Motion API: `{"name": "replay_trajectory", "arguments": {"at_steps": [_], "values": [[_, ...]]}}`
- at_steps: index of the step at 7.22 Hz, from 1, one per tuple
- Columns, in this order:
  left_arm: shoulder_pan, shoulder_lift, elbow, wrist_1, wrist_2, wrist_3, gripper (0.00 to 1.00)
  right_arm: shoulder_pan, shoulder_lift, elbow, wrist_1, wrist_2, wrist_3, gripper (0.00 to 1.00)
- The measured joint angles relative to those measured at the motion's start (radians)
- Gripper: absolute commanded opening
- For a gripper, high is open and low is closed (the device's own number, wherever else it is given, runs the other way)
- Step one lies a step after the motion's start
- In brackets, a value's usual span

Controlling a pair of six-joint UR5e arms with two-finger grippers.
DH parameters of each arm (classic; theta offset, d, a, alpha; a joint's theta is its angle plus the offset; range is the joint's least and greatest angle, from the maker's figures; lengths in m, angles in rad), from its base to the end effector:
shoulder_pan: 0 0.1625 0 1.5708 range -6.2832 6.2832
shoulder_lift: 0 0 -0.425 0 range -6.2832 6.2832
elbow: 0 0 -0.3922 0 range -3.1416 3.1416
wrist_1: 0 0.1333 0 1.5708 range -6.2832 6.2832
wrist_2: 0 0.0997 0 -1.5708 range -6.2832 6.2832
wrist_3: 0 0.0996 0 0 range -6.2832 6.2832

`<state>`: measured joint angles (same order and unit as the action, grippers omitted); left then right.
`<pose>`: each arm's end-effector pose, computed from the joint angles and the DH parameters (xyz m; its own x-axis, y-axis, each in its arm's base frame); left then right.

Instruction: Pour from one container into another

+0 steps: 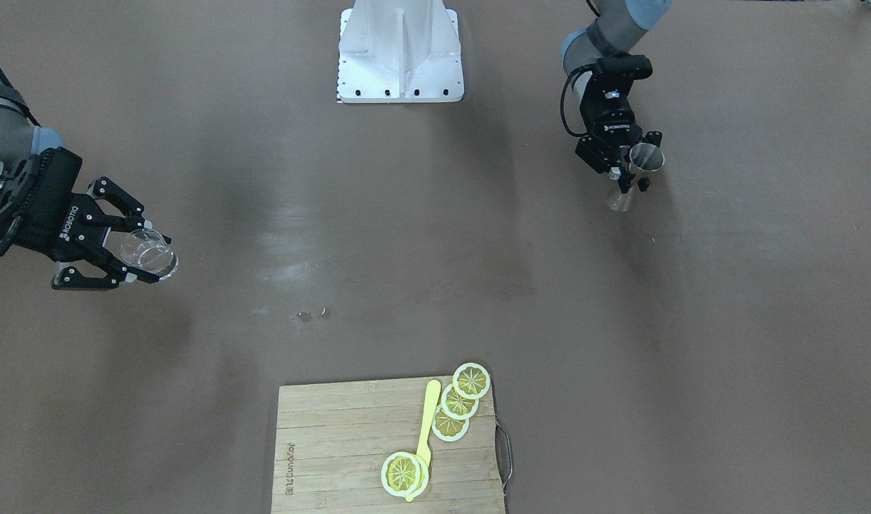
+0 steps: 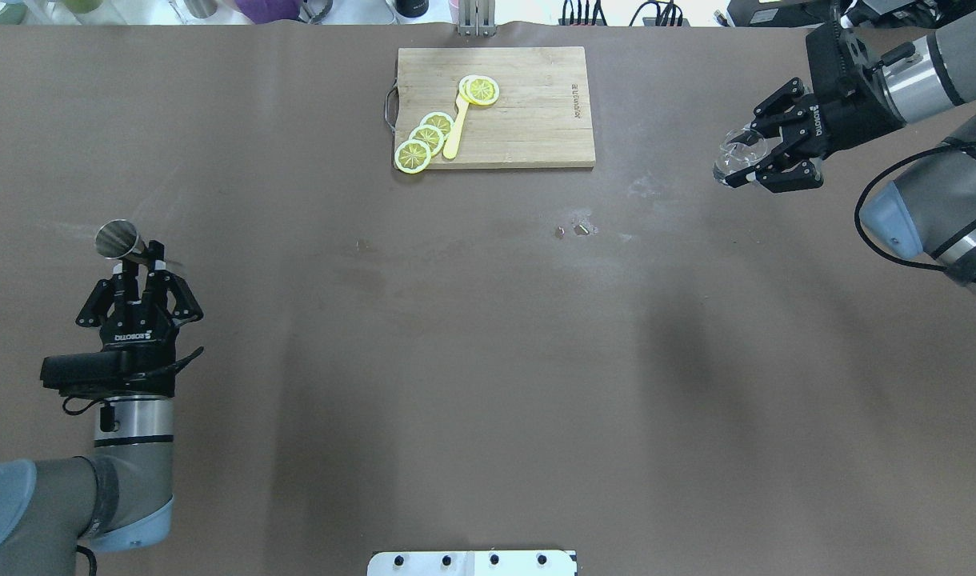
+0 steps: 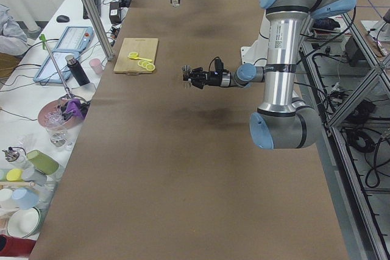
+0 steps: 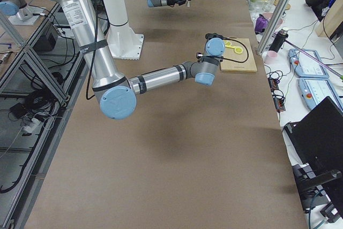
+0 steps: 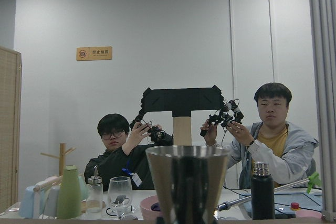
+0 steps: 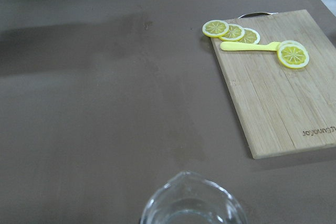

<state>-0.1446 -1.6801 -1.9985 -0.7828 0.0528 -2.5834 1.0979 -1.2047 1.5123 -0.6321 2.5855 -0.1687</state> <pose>0.4427 -0.2997 0.4040 0.7223 -0.0599 -0.6889 0.6790 -0.1271 0.7230 -0.2334 -0.5631 0.3629 0.0774 -0.9912 0.1078 0.1605 0.1191 0.9798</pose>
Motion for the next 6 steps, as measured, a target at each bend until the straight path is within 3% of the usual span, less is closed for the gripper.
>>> {"name": "replay_trajectory", "arguments": {"at_steps": [3, 6], "values": [[0.029, -0.133, 0.019, 0.001, 0.008, 0.086, 0.0, 0.018, -0.005, 0.123, -0.133, 0.005, -0.001, 0.0], [0.034, -0.249, 0.115, 0.002, 0.004, 0.141, 0.0, 0.022, -0.009, 0.272, -0.328, 0.005, 0.0, 0.0]]}}
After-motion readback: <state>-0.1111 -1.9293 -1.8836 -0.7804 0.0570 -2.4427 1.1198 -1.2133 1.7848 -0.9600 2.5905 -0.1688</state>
